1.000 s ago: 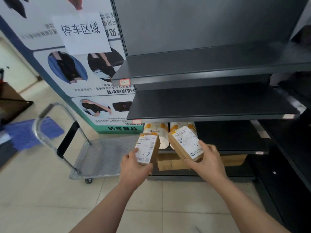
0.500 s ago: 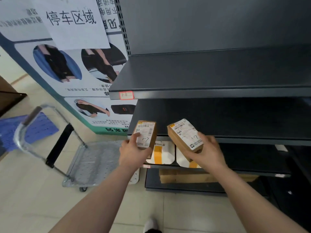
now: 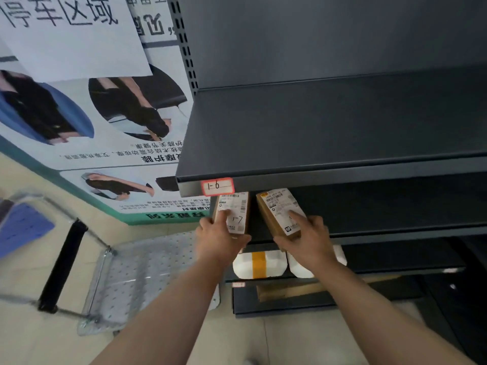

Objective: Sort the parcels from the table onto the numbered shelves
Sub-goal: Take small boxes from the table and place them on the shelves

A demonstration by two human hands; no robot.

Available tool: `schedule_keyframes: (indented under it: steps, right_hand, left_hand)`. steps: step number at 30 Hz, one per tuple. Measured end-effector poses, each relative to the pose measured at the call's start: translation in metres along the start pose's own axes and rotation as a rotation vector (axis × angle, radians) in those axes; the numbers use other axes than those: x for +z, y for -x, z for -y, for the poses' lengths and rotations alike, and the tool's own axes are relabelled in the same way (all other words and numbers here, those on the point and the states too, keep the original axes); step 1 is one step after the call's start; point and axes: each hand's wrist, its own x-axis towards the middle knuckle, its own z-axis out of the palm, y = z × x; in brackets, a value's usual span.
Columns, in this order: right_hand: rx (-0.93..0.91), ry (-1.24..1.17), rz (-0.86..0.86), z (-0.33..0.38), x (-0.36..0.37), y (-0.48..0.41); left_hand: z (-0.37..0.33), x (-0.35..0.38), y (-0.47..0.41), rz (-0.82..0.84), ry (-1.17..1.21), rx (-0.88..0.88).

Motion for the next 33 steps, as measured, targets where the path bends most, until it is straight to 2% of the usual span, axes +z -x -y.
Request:
schedule_keyframes:
  steps: [9, 13, 22, 27, 33]
  right_hand:
    - [0.069, 0.070, 0.027, 0.030, 0.008, -0.015]
    - [0.060, 0.089, 0.089, 0.030, 0.006, -0.012]
    - [0.000, 0.207, -0.122, -0.003, 0.006, 0.022]
    - [0.050, 0.339, -0.079, -0.029, -0.004, 0.063]
    - [0.131, 0.353, -0.054, -0.083, -0.026, 0.140]
  left_hand:
    - [-0.009, -0.001, -0.007, -0.007, -0.041, 0.038]
    - [-0.008, -0.003, -0.005, 0.000, -0.042, 0.063]
    - [-0.017, 0.005, -0.001, -0.052, -0.238, 0.397]
    - [-0.033, 0.008, 0.027, -0.048, -0.229, 0.560]
    - [-0.073, 0.023, 0.082, -0.025, -0.327, 0.703]
